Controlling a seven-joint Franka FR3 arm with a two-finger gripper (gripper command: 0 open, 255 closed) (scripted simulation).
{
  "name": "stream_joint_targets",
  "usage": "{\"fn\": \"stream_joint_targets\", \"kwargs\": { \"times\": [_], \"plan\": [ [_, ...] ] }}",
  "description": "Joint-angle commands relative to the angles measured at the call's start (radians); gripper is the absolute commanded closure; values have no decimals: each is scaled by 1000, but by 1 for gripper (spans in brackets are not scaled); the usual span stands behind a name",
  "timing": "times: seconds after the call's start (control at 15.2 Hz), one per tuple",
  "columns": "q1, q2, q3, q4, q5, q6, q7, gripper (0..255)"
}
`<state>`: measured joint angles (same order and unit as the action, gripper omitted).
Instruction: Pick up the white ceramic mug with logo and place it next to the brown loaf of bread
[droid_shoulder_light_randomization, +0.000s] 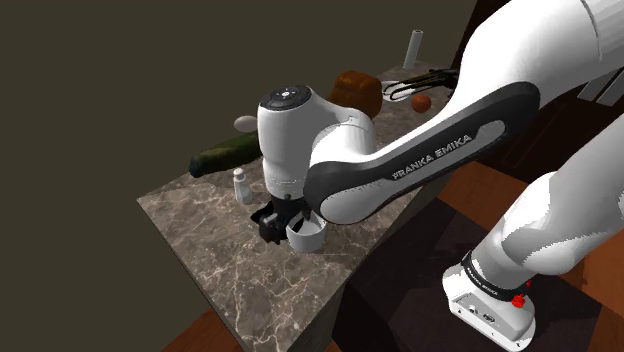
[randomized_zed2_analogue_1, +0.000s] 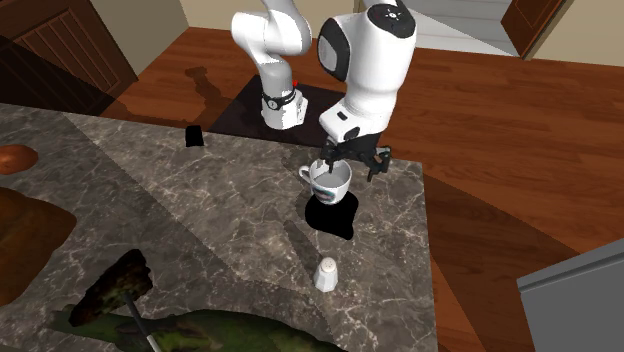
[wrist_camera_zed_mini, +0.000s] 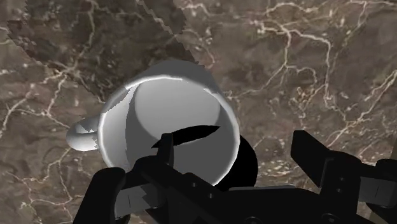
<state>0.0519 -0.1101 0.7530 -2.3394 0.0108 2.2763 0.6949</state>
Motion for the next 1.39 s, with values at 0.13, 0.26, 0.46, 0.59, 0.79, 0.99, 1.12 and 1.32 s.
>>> {"fn": "stream_joint_targets", "kwargs": {
  "times": [0.13, 0.26, 0.46, 0.59, 0.79, 0.99, 1.12, 1.32],
  "plan": [
    [-6, 46, 10, -21, -42, 55, 34, 0],
    [-9, 66, 12, -28, -62, 76, 48, 0],
    [-8, 66, 11, -28, -62, 76, 48, 0],
    [-8, 66, 11, -28, -62, 76, 48, 0],
    [-8, 66, 11, -28, -62, 76, 48, 255],
    [-8, 66, 11, -28, -62, 76, 48, 255],
    [-8, 66, 11, -28, -62, 76, 48, 255],
    [-8, 66, 11, -28, -62, 76, 48, 255]
  ]
}}
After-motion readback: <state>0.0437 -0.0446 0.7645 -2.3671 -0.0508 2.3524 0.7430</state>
